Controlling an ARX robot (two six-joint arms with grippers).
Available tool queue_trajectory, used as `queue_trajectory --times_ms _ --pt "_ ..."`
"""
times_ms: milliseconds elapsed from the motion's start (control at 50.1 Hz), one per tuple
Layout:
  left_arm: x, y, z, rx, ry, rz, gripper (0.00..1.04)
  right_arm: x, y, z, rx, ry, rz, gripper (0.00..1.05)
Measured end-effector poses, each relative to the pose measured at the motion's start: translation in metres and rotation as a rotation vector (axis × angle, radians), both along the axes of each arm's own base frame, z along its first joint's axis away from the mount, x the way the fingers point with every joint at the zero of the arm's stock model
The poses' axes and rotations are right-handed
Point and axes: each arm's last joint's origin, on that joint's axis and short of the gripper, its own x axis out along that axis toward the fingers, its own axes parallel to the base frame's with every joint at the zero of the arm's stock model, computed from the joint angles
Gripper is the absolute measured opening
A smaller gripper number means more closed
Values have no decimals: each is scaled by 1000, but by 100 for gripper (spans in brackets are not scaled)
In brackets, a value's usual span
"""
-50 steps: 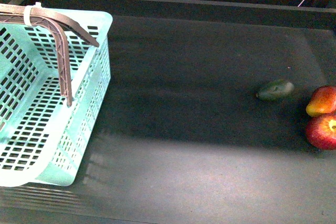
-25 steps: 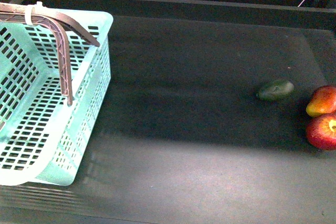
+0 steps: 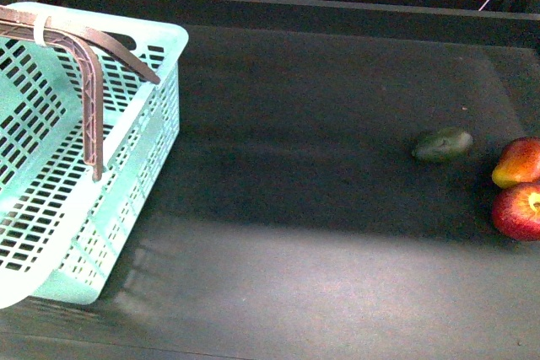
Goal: Pick apple with right arm and hold basket with left
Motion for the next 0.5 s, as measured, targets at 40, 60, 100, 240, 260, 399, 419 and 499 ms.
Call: queue_trajectory --times_ms 40,60,100,240,260,399,419,499 --pt "-2 -1 2 -3 2 -5 18 0 0 0 0 0 0 96" --pt "-4 -2 6 -7 0 -10 18 0 0 0 0 0 0 96" --pt "-7 -4 14 -12 -4 -21 18 0 0 0 0 0 0 96" --pt "-18 -11 45 -5 -49 -75 18 0 0 0 0 0 0 96" --pt "-19 -12 50 -1 -54 -88 18 0 0 0 0 0 0 96" --pt "-27 -23 81 16 -98 -173 18 0 0 0 0 0 0 96" --pt "-28 -26 86 18 -109 -189 18 0 0 0 0 0 0 96" --pt "-32 -39 99 33 -139 -238 18 0 0 0 0 0 0 96"
